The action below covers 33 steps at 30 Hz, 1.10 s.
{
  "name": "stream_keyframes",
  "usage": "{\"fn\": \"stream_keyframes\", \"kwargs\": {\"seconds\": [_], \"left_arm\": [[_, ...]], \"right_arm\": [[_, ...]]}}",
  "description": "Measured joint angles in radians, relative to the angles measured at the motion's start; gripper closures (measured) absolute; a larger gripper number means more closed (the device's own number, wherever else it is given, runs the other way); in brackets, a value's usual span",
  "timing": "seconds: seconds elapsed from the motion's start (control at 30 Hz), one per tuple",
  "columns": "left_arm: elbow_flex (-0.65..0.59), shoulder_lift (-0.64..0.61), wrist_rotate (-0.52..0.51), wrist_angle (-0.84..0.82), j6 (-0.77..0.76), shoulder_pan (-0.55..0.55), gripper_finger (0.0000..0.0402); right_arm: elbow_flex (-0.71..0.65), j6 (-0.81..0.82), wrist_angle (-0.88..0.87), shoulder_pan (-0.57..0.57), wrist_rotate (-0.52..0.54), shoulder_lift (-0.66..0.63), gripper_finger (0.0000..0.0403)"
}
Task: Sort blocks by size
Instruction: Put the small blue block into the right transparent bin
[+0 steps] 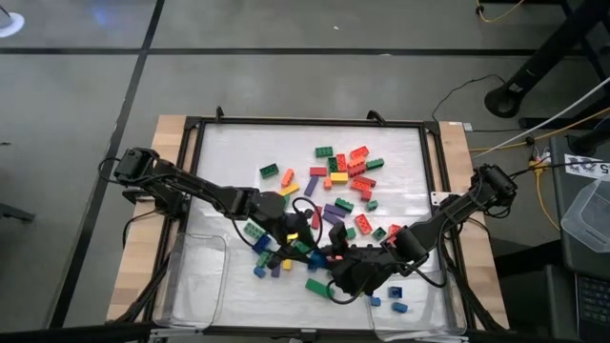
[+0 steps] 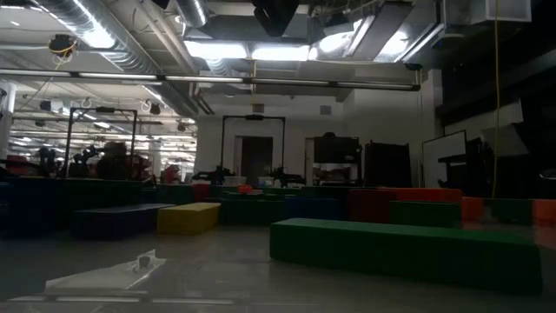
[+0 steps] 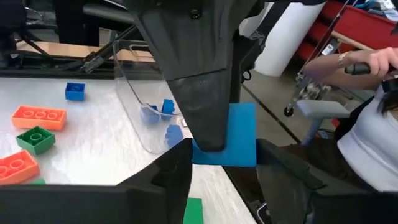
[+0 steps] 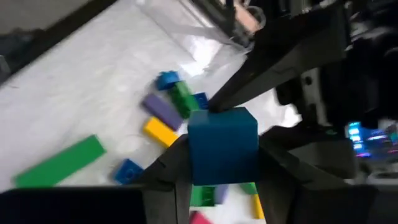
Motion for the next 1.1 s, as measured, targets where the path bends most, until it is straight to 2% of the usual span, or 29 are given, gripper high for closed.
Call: {"fn": "stream_keyframes", "kwargs": {"seconds": [0.1,0.23,0.37,0.53,0.77,1.1], "left_arm": [[0.0,0.0,0.0,-0.04,0.019,0.0,0.0206],[0.0,0.0,0.001,-0.105,0.026,0.002,0.018],[0.0,0.0,0.001,-0.204,0.059,0.003,0.0173],[0.0,0.0,-0.007,-0.319,0.123,0.003,0.0175],[0.0,0.0,-0.084,-0.394,0.141,0.003,0.0176],[0.0,0.0,-0.194,-0.549,0.111,0.023,0.0176]], "right_arm": [[0.0,0.084,-0.032,0.0,-0.06,0.0,0.0252],[0.0,0.207,-0.116,0.001,-0.134,0.0,0.0258],[0.0,0.376,-0.235,0.009,-0.241,-0.006,0.0269],[0.054,0.6,-0.408,0.054,-0.339,-0.007,0.026],[0.08,0.949,-0.53,0.181,-0.369,-0.008,0.0263],[0.003,1.394,-0.525,0.317,-0.369,-0.008,0.0243]]}}
